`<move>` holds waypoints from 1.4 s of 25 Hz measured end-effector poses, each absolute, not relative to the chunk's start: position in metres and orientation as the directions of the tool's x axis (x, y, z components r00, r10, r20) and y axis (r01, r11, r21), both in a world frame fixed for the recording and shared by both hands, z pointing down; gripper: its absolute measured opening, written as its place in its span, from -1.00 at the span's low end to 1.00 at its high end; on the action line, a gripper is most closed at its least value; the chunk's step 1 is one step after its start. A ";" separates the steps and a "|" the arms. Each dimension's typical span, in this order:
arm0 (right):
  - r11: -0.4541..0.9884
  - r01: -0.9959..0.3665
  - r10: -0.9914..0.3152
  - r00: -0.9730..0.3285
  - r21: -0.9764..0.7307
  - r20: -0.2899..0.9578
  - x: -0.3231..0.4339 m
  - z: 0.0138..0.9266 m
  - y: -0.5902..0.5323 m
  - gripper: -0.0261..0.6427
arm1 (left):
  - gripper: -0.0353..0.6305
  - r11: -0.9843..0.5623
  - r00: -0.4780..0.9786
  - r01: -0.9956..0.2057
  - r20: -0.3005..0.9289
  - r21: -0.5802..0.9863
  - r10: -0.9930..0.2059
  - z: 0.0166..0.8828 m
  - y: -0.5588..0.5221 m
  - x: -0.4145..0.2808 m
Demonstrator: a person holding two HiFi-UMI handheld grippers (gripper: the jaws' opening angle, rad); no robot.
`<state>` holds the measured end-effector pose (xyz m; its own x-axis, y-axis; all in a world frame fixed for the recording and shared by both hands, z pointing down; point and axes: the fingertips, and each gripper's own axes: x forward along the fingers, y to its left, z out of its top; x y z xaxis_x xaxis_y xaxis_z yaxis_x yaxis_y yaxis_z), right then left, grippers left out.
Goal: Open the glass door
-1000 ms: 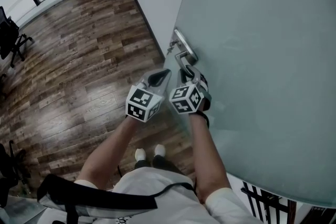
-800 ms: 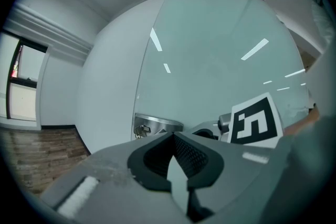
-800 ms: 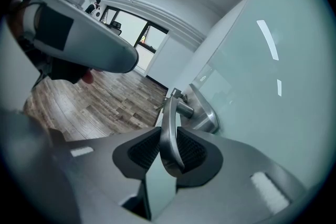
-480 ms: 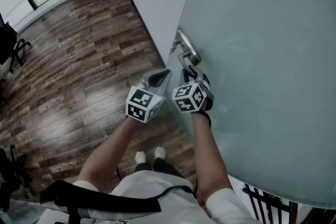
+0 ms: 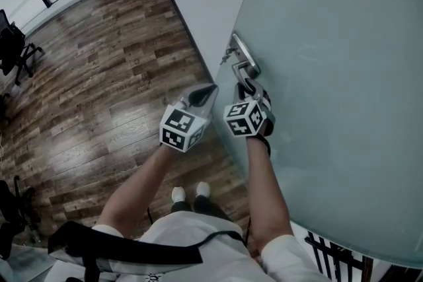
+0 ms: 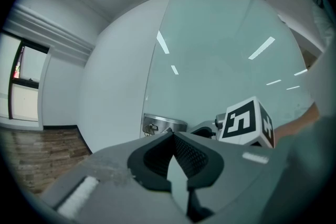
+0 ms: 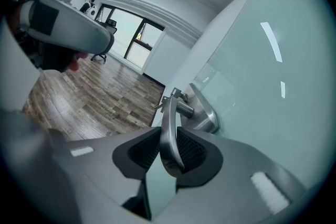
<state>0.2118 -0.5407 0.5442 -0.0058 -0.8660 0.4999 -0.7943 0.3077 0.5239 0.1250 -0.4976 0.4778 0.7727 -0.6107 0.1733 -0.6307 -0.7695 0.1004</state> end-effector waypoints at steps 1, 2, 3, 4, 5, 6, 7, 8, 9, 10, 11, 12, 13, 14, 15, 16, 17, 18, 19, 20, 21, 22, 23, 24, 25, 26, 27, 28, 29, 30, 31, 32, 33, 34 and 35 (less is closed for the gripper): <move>0.307 -0.795 -0.866 -0.006 0.523 0.500 0.212 0.545 -0.542 -0.63 | -0.88 -0.767 0.770 -0.634 0.175 0.099 -0.613 0.478 -0.498 0.123; 0.306 -0.796 -0.866 -0.006 0.522 0.500 0.212 0.547 -0.544 -0.63 | -0.88 -0.765 0.768 -0.636 0.174 0.098 -0.616 0.477 -0.497 0.120; 0.304 -0.799 -0.866 -0.005 0.519 0.500 0.212 0.547 -0.544 -0.63 | -0.88 -0.763 0.766 -0.639 0.172 0.097 -0.620 0.476 -0.496 0.118; 0.302 -0.803 -0.865 -0.005 0.514 0.501 0.213 0.547 -0.544 -0.62 | -0.88 -0.760 0.763 -0.642 0.171 0.095 -0.623 0.474 -0.494 0.115; 0.299 -0.808 -0.865 -0.004 0.508 0.502 0.214 0.545 -0.542 -0.61 | -0.88 -0.758 0.761 -0.645 0.170 0.092 -0.626 0.472 -0.491 0.112; 0.297 -0.812 -0.866 -0.006 0.503 0.501 0.214 0.542 -0.540 -0.59 | -0.88 -0.757 0.759 -0.647 0.168 0.088 -0.629 0.469 -0.488 0.108; 0.294 -0.815 -0.868 -0.009 0.500 0.496 0.214 0.538 -0.537 -0.56 | -0.88 -0.755 0.757 -0.650 0.164 0.086 -0.633 0.465 -0.485 0.105; 0.294 -0.816 -0.871 -0.015 0.497 0.491 0.212 0.534 -0.534 -0.52 | -0.88 -0.753 0.755 -0.652 0.160 0.084 -0.636 0.462 -0.482 0.101; 0.295 -0.816 -0.873 -0.020 0.496 0.486 0.211 0.530 -0.531 -0.47 | -0.88 -0.751 0.753 -0.655 0.156 0.083 -0.640 0.460 -0.479 0.097; 0.297 -0.815 -0.876 -0.025 0.497 0.482 0.209 0.527 -0.526 -0.45 | -0.88 -0.748 0.750 -0.658 0.152 0.081 -0.644 0.457 -0.475 0.094; 0.297 -0.814 -0.879 -0.029 0.499 0.475 0.208 0.524 -0.521 -0.44 | -0.88 -0.746 0.748 -0.661 0.147 0.079 -0.647 0.454 -0.472 0.091; 0.294 -0.813 -0.885 -0.033 0.502 0.464 0.205 0.519 -0.516 -0.44 | -0.88 -0.744 0.746 -0.664 0.143 0.076 -0.651 0.451 -0.469 0.089; 0.288 -0.815 -0.893 -0.038 0.503 0.449 0.203 0.513 -0.509 -0.44 | -0.88 -0.741 0.743 -0.667 0.139 0.074 -0.655 0.449 -0.465 0.086; 0.281 -0.819 -0.901 -0.046 0.501 0.431 0.201 0.505 -0.501 -0.42 | -0.88 -0.738 0.740 -0.670 0.137 0.074 -0.658 0.447 -0.460 0.083; 0.275 -0.825 -0.910 -0.058 0.493 0.411 0.198 0.498 -0.492 -0.40 | -0.88 -0.735 0.737 -0.673 0.136 0.075 -0.662 0.444 -0.455 0.079; 0.270 -0.836 -0.918 -0.074 0.477 0.390 0.195 0.490 -0.482 -0.39 | -0.88 -0.733 0.735 -0.676 0.134 0.076 -0.665 0.441 -0.449 0.076; 0.269 -0.853 -0.925 -0.099 0.448 0.367 0.192 0.481 -0.472 -0.39 | -0.88 -0.730 0.733 -0.679 0.128 0.076 -0.669 0.438 -0.443 0.073; 0.272 -0.873 -0.930 -0.131 0.405 0.343 0.188 0.472 -0.461 -0.41 | -0.88 -0.727 0.730 -0.682 0.119 0.077 -0.673 0.433 -0.436 0.069; 0.280 -0.892 -0.934 -0.167 0.355 0.317 0.182 0.463 -0.449 -0.44 | -0.88 -0.724 0.728 -0.685 0.108 0.077 -0.677 0.428 -0.429 0.064; 0.289 -0.907 -0.937 -0.202 0.307 0.287 0.174 0.454 -0.437 -0.50 | -0.88 -0.721 0.725 -0.688 0.097 0.076 -0.682 0.422 -0.422 0.060; 0.300 -0.916 -0.938 -0.233 0.266 0.255 0.167 0.445 -0.424 -0.60 | -0.88 -0.719 0.723 -0.691 0.088 0.074 -0.685 0.417 -0.414 0.055; 0.312 -0.921 -0.938 -0.261 0.232 0.227 0.160 0.437 -0.413 -0.67 | -0.88 -0.717 0.721 -0.693 0.082 0.071 -0.689 0.413 -0.407 0.051; 0.326 -0.923 -0.936 -0.286 0.204 0.205 0.155 0.433 -0.403 -0.71 | -0.88 -0.715 0.718 -0.696 0.076 0.068 -0.692 0.409 -0.401 0.047; 0.342 -0.922 -0.932 -0.307 0.184 0.192 0.149 0.430 -0.395 -0.72 | -0.88 -0.712 0.715 -0.699 0.071 0.067 -0.695 0.407 -0.395 0.044; 0.356 -0.919 -0.928 -0.326 0.167 0.181 0.145 0.427 -0.388 -0.74 | -0.88 -0.709 0.713 -0.702 0.065 0.068 -0.699 0.404 -0.390 0.041; 0.369 -0.917 -0.924 -0.344 0.150 0.169 0.140 0.422 -0.381 -0.77 | -0.88 -0.706 0.709 -0.705 0.061 0.070 -0.702 0.401 -0.385 0.037; 0.383 -0.914 -0.919 -0.363 0.130 0.156 0.134 0.417 -0.374 -0.78 | -0.88 -0.702 0.706 -0.708 0.057 0.073 -0.706 0.399 -0.380 0.033; 0.399 -0.911 -0.913 -0.382 0.107 0.144 0.129 0.412 -0.366 -0.79 | -0.88 -0.698 0.701 -0.713 0.054 0.076 -0.711 0.397 -0.374 0.030; 0.415 -0.906 -0.906 -0.403 0.083 0.134 0.123 0.407 -0.358 -0.80 | -0.88 -0.692 0.697 -0.717 0.052 0.078 -0.716 0.395 -0.367 0.026; 0.431 -0.900 -0.898 -0.422 0.058 0.123 0.118 0.403 -0.350 -0.80 | -0.88 -0.687 0.692 -0.722 0.049 0.081 -0.721 0.393 -0.360 0.021; 0.446 -0.894 -0.891 -0.440 0.031 0.113 0.113 0.400 -0.341 -0.80 | -0.88 -0.682 0.687 -0.726 0.046 0.085 -0.725 0.391 -0.352 0.017; 0.460 -0.888 -0.883 -0.458 0.002 0.102 0.109 0.397 -0.332 -0.80 | -0.88 -0.679 0.683 -0.729 0.043 0.089 -0.729 0.390 -0.345 0.013; 0.474 -0.880 -0.875 -0.475 -0.026 0.093 0.106 0.394 -0.324 -0.80 | -0.88 -0.675 0.680 -0.732 0.040 0.092 -0.732 0.388 -0.339 0.010; 0.488 -0.871 -0.867 -0.491 -0.049 0.083 0.103 0.392 -0.317 -0.81 | -0.88 -0.670 0.675 -0.736 0.038 0.094 -0.737 0.387 -0.333 0.007; 0.502 -0.863 -0.859 -0.506 -0.064 0.074 0.100 0.389 -0.310 -0.82 | -0.88 -0.663 0.668 -0.742 0.034 0.095 -0.743 0.385 -0.329 0.003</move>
<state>0.1000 -0.3104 0.3892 -0.5057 -0.8595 0.0744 -0.8625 0.5020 -0.0636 0.0027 -0.3287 0.3853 0.6685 -0.7430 0.0342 -0.7422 -0.6634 0.0955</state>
